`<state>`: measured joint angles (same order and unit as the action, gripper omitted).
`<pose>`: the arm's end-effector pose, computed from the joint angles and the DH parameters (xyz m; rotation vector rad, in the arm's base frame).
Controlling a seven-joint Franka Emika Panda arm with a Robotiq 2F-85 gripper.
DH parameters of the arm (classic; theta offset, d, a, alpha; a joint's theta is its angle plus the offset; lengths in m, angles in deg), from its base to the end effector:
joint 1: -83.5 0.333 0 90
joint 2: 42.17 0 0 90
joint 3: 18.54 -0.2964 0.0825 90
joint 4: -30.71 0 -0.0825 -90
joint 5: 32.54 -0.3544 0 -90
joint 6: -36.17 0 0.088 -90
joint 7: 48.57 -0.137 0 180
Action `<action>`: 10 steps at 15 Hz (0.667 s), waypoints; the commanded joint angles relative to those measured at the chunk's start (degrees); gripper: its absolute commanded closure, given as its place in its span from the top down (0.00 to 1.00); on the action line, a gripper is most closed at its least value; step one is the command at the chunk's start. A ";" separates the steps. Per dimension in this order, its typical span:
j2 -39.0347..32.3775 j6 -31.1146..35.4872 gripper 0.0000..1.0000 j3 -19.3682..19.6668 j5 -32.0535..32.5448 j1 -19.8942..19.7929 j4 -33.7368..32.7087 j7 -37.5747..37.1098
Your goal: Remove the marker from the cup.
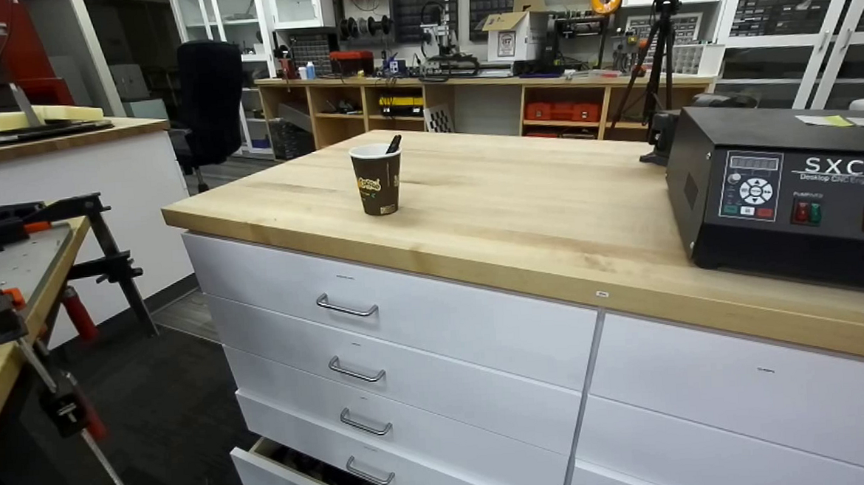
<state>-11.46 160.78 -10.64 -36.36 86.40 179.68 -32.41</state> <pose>0.3728 -0.0265 0.4071 -3.0173 -0.2650 -0.1911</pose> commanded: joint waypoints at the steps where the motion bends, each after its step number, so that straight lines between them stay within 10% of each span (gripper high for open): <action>1: -14.70 -6.55 1.00 1.02 -0.68 1.14 -14.14 5.71; 10: -41.87 -11.90 1.00 -4.25 2.06 -1.68 -39.97 4.11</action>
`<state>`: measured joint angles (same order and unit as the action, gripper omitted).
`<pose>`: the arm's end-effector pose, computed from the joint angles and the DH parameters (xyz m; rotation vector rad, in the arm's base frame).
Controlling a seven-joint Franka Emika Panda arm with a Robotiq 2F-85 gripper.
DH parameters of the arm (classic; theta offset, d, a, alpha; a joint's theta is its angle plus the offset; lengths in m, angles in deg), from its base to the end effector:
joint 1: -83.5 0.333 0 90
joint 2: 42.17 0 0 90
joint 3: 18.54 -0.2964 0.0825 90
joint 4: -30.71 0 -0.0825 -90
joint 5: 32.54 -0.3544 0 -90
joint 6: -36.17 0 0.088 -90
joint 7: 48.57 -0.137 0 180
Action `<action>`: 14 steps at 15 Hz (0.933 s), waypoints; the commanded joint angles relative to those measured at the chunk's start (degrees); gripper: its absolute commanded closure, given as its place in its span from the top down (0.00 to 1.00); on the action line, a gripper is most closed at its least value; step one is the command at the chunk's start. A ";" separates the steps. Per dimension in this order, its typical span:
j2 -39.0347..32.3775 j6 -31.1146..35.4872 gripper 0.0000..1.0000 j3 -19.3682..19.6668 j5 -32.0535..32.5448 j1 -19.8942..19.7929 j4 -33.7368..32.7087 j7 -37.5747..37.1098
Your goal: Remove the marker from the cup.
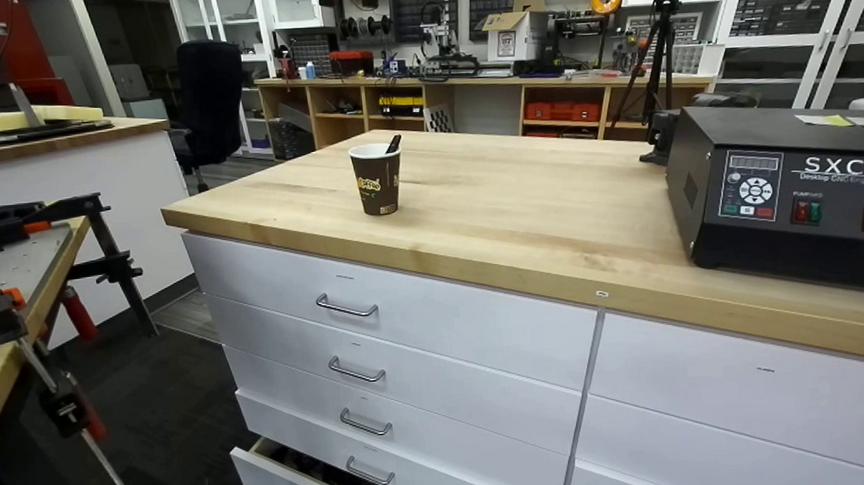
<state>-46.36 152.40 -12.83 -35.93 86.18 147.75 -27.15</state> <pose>0.5251 -0.0224 0.3655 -3.0446 -0.4484 0.1160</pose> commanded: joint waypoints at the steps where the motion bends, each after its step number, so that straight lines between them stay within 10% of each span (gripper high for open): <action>1: -8.96 -3.43 1.00 -2.58 1.95 -1.45 -9.65 -2.02; 14: -13.03 5.31 1.00 -5.33 4.08 -1.38 -6.84 -10.54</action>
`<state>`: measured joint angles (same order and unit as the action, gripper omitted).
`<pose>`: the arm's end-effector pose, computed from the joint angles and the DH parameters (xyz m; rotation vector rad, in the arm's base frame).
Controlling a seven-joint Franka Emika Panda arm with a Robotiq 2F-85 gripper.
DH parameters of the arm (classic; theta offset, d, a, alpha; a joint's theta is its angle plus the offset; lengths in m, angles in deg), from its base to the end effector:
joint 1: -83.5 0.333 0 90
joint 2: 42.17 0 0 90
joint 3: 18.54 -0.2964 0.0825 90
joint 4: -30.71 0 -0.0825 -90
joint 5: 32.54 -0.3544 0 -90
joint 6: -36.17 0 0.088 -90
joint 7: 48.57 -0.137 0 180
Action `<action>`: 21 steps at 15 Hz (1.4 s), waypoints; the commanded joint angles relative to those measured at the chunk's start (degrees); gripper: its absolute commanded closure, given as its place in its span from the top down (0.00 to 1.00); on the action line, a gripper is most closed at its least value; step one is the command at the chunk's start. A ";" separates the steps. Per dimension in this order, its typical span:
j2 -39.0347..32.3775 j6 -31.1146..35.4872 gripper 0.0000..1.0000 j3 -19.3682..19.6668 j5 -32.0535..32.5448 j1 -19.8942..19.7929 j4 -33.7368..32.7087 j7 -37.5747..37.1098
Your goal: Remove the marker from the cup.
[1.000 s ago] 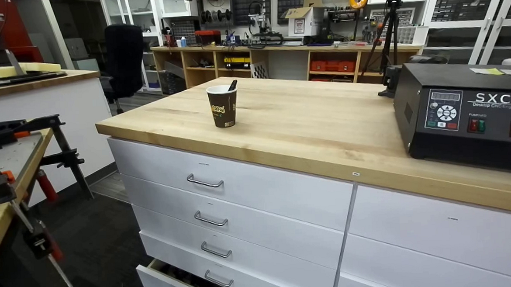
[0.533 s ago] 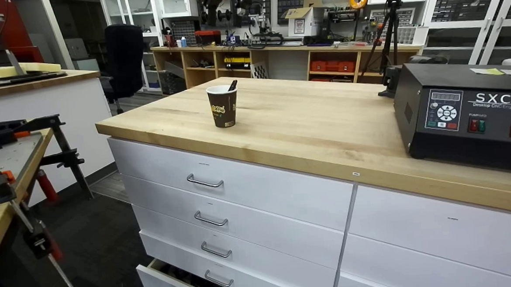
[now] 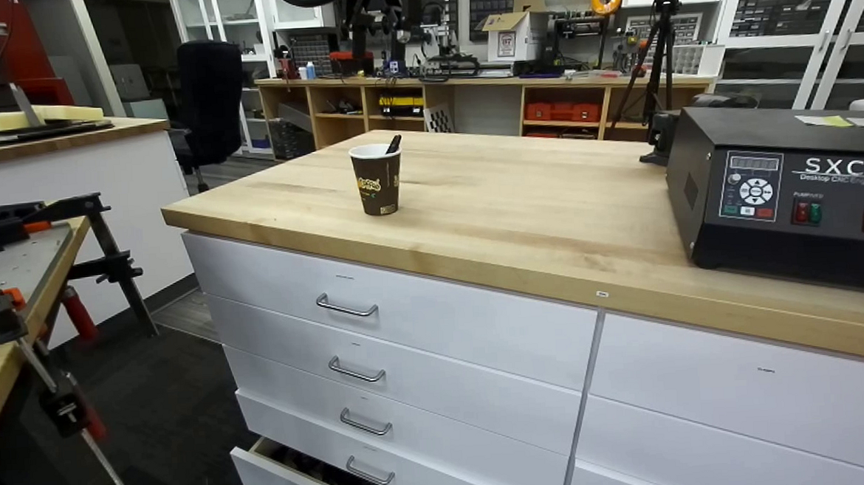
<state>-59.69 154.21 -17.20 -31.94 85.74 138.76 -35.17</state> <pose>0.5734 0.0086 0.3045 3.1075 0.3995 -0.2076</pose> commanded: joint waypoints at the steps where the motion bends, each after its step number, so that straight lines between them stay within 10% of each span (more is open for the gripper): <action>1: -0.17 4.57 1.00 -1.01 -0.11 -0.99 2.69 -2.74; 11: -9.10 11.85 1.00 -2.42 -0.82 -1.23 2.42 -2.15; 13: -10.53 12.06 0.74 -2.95 -0.94 -1.20 2.00 -2.05; 18: -11.87 12.38 0.49 -3.33 -0.17 -1.02 0.93 -2.25; 20: -12.10 12.64 0.88 -3.09 0.51 -0.86 0.29 -2.24; 21: -12.26 12.77 0.89 -2.92 1.01 -0.81 -0.22 -2.11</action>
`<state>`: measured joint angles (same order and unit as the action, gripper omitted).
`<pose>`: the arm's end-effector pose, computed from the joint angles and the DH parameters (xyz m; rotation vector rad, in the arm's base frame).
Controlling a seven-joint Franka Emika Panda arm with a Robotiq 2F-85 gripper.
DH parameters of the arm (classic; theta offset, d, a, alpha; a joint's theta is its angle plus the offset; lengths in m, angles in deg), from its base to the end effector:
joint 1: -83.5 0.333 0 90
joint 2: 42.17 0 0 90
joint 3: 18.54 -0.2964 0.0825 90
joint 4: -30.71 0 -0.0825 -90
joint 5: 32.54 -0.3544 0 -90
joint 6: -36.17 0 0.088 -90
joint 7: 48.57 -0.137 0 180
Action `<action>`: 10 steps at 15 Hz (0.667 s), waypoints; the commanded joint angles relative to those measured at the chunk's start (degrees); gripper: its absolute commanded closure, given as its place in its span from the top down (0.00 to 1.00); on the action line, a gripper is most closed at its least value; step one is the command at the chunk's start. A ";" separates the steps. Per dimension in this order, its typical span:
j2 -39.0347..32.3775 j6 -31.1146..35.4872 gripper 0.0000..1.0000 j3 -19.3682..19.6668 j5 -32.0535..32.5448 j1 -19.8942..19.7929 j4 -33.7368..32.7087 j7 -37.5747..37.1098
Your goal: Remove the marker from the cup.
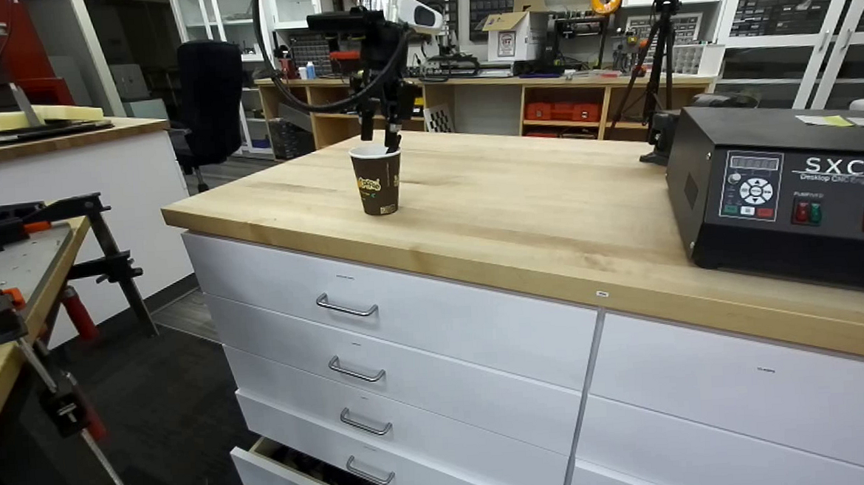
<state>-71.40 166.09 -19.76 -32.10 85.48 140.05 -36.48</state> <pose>0.5786 0.0319 0.1916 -3.0877 -0.4199 0.2341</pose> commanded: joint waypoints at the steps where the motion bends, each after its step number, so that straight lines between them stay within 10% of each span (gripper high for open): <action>1: -0.61 1.07 0.94 -0.27 1.42 -0.61 -2.01 -0.69; 3: -0.82 1.20 0.97 -0.14 1.47 -0.77 -2.98 -0.72; 4: -0.94 1.32 0.69 -0.08 1.49 -0.87 -3.34 -0.56; 10: -1.52 1.26 0.38 0.11 1.37 -1.67 -4.04 -0.41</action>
<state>-71.81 166.41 -19.41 -31.61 84.61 137.16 -36.45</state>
